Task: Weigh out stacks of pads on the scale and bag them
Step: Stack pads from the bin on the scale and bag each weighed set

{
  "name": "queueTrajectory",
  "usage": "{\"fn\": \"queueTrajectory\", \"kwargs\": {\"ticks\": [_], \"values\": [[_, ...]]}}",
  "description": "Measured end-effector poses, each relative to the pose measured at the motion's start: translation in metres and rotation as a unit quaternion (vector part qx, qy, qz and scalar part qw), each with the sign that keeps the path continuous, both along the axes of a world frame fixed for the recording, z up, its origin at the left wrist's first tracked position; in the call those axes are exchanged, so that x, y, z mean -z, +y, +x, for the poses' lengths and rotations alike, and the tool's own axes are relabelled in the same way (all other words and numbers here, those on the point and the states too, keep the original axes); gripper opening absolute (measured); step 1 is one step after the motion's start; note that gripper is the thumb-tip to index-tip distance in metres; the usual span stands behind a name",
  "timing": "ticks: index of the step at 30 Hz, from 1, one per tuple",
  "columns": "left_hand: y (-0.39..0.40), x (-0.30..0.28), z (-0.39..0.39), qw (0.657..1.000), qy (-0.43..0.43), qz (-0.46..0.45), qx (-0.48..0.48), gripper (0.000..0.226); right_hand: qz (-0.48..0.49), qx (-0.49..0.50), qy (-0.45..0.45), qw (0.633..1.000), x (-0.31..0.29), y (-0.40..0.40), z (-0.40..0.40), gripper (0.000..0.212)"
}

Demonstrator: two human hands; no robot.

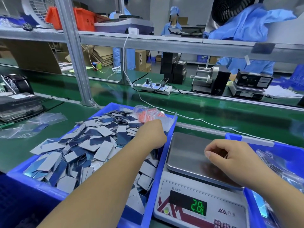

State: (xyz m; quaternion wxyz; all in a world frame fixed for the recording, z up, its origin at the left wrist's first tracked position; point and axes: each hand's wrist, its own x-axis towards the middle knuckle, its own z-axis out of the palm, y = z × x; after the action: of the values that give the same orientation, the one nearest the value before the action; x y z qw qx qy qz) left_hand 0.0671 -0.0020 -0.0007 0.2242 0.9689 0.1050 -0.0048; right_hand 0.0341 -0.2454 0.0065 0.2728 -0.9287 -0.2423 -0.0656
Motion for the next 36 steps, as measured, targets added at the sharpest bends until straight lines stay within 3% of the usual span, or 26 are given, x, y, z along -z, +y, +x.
{"fn": "queueTrajectory", "kwargs": {"ticks": [9,13,18,23,29,33,36], "values": [[0.036,-0.03,0.007,0.984,-0.129,-0.108,-0.052,0.018,0.024,0.012,0.002,1.0,-0.002,-0.002,0.003,0.017],[0.027,-0.04,0.006,0.976,-0.18,-0.117,-0.033,0.023,0.045,0.026,0.002,0.999,-0.004,-0.005,0.004,0.019],[-0.003,-0.04,-0.002,0.941,-0.252,-0.223,0.03,0.024,0.061,0.073,-0.016,0.995,-0.009,-0.011,0.009,0.023],[-0.037,-0.029,-0.001,0.912,-0.214,-0.338,0.093,0.026,0.104,0.152,-0.019,0.983,-0.01,-0.018,0.017,0.021],[-0.061,-0.006,-0.002,0.942,-0.097,-0.301,0.11,0.02,0.094,0.17,-0.01,0.981,-0.009,-0.021,0.02,0.02],[-0.063,-0.005,-0.009,0.971,-0.11,-0.163,0.139,0.021,0.097,0.159,0.005,0.982,-0.007,-0.021,0.021,0.022],[-0.062,-0.002,-0.011,0.976,-0.116,-0.118,0.143,0.011,0.092,0.148,0.02,0.984,-0.005,-0.018,0.021,0.021]]}}
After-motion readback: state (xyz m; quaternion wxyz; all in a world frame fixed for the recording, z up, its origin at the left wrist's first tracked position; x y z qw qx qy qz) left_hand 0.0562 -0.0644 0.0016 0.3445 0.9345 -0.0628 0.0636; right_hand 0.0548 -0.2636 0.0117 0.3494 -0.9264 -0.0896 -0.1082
